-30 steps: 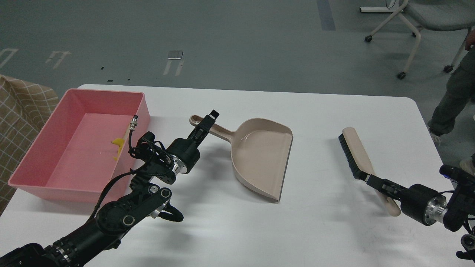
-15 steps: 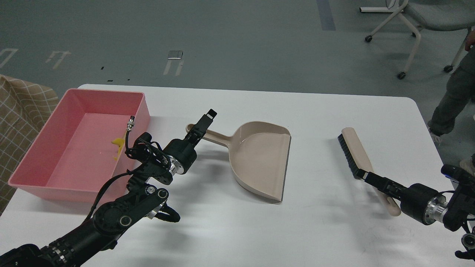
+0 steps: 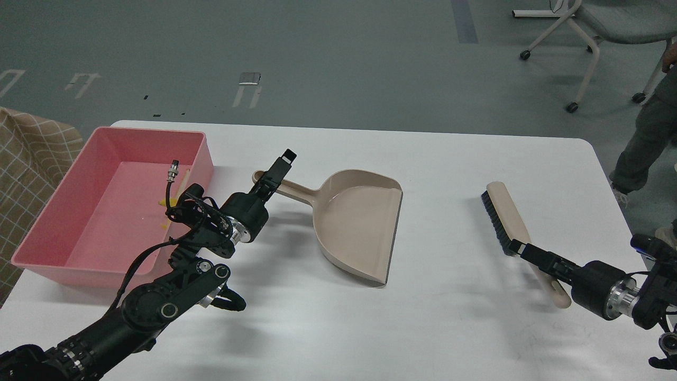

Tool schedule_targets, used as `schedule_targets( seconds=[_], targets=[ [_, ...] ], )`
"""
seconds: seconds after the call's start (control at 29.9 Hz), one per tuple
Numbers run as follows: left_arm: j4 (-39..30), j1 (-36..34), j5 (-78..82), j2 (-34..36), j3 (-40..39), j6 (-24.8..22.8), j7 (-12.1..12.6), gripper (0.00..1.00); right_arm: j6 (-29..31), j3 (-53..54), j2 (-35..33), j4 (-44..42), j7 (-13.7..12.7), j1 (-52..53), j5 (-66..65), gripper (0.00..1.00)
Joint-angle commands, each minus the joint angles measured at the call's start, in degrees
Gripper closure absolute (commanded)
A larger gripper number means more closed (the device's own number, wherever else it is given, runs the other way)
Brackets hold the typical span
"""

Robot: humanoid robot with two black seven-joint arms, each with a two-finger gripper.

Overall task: Sweep and dump garbage into bin
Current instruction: 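Release the dustpan handle and withdraw the left gripper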

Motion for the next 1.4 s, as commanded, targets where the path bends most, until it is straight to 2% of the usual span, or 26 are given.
schedule_targets(
  seconds=[0.0,0.27,1.37],
  targets=[
    [0.0,0.53,-0.01,-0.31,0.08,0.93,-0.47,0.02,0.0,0.1,-0.02,0.0,0.0,0.09,0.06,0.19],
    [0.17,-0.34,-0.01,-0.23,4.92,3.39,-0.56,0.02,0.0,0.1,-0.02,0.0,-0.09,0.35,0.06,0.19],
    [-0.79,2.64,-0.1,0.74,5.45,5.41,-0.56,0.02,0.0,0.28,-0.37,-0.79,-0.18,0.62,-0.2,0.19]
  ],
)
